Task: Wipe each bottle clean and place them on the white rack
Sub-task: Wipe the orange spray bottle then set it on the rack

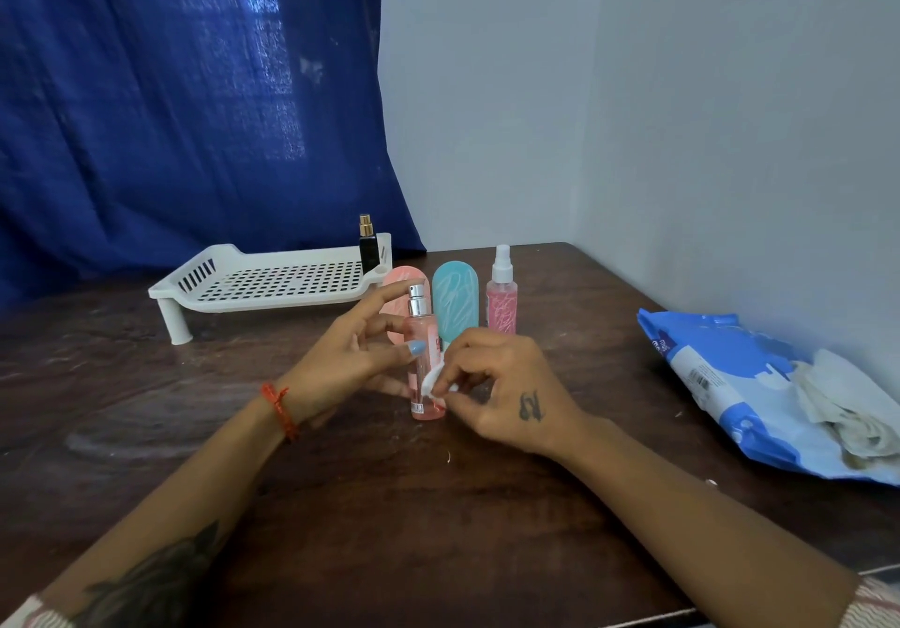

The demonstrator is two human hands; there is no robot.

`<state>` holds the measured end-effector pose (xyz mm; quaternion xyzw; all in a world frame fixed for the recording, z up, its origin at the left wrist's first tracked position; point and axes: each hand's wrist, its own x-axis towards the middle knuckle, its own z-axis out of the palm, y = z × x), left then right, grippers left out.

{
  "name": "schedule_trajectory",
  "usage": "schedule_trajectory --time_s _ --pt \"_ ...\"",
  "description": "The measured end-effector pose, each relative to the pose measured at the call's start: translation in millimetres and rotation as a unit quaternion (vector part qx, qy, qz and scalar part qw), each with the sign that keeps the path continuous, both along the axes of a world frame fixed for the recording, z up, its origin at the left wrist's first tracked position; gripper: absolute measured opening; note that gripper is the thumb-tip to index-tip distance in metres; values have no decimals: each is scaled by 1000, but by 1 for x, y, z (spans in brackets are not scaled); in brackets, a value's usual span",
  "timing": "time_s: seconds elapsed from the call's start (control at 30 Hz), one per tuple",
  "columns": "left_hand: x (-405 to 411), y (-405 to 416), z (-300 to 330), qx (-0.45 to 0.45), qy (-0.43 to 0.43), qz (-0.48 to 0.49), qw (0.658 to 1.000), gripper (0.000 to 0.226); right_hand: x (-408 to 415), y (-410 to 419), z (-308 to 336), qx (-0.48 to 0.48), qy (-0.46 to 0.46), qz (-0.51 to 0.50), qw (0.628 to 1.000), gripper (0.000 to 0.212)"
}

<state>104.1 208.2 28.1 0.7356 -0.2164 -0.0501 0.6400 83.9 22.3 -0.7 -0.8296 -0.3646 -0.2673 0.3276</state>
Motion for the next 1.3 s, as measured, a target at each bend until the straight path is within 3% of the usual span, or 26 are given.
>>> schedule_trajectory --time_s 0.27,0.4,0.5,0.63,0.73,1.0,1.3 --pt "-2 -2 0 26 -9 11 1000 58 -4 0 1 -99 24 26 994 9" --pt "-2 -3 0 26 -8 10 1000 59 -5 2 6 38 -38 -24 998 12" --pt "-1 -5 0 34 -18 9 999 59 -2 2 9 128 -136 -112 976 17" --pt "-3 -7 -1 46 -43 -3 998 62 0 7 5 41 -219 -126 967 26" --pt "-4 -8 -2 39 -60 -9 997 63 2 14 5 -15 -232 -136 963 28" --pt "-3 -6 0 41 -39 10 998 70 4 11 3 135 -139 -124 973 15" --pt "-1 -2 -1 36 -19 -19 999 62 4 12 13 252 133 -112 952 11"
